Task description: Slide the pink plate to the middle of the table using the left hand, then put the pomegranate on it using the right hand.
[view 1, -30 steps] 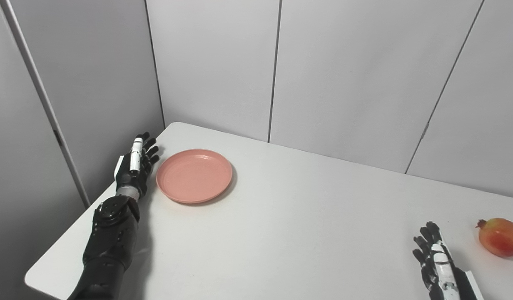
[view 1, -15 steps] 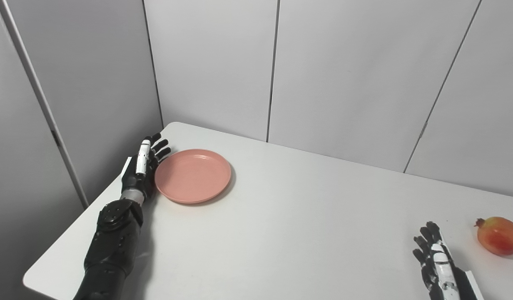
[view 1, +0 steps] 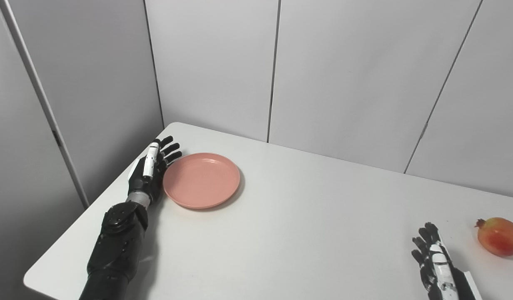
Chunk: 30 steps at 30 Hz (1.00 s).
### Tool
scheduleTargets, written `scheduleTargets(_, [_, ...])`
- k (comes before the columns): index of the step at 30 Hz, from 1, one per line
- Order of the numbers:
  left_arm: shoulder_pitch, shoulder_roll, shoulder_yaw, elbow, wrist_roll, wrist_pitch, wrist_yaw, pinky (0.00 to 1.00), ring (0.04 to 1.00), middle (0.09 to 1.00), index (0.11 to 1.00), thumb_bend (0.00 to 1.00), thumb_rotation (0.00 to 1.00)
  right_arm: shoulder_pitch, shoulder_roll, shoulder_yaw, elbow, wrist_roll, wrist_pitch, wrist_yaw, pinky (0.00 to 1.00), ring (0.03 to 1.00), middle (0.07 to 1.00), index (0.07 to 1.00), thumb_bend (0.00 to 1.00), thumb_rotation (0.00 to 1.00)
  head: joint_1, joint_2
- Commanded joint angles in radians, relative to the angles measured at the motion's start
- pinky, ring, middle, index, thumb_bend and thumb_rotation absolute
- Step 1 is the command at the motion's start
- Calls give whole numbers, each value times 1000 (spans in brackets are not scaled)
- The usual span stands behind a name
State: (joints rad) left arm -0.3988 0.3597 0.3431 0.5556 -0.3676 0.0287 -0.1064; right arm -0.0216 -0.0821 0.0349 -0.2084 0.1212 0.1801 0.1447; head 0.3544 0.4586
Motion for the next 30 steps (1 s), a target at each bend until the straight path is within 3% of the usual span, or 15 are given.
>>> scheduleTargets(1, [1,-14,-13,-18,8,30,2,809,821,832,822,333,1000,-31,3,-3,-16,7,-30,4,1000,1000,1000,1000,11,1000,0,1])
scheduleTargets(8, [7,-39,-28,-84,14,71,21,819,831,838,828,341,1000,-33,4,-1,-1,2,-49,5,1000,1000,1000,1000,32,1000,-9,5])
scheduleTargets(30, [-10,-111,-86,-107,24,110,9,837,844,848,837,341,1000,-28,6,8,0,-21,-63,1,1000,1000,1000,1000,59,1000,-50,28])
